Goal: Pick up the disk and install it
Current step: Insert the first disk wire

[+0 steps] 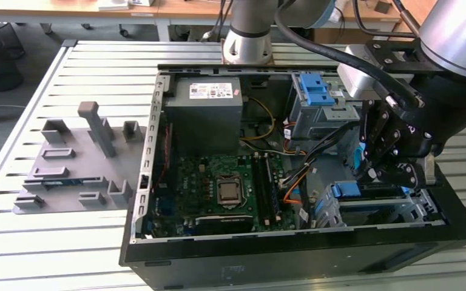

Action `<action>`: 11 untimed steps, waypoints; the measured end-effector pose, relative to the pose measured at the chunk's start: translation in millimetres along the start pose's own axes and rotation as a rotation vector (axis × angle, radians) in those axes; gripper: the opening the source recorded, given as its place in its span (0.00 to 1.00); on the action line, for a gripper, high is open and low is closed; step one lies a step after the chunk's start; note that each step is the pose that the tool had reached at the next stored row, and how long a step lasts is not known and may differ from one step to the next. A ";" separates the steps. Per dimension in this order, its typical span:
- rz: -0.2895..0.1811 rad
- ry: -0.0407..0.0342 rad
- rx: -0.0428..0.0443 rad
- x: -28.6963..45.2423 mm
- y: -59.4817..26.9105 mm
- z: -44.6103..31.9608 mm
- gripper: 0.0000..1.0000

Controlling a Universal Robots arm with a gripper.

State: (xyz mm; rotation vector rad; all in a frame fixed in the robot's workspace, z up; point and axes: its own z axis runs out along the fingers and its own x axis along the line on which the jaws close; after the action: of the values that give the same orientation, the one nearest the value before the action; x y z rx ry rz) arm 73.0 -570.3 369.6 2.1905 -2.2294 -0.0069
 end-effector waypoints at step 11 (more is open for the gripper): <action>0.000 -0.0001 0.0000 0.0 -0.3 0.3 0.11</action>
State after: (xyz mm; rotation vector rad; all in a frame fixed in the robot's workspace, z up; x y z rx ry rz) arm 73.4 -570.3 369.3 2.1906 -2.2295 -0.0071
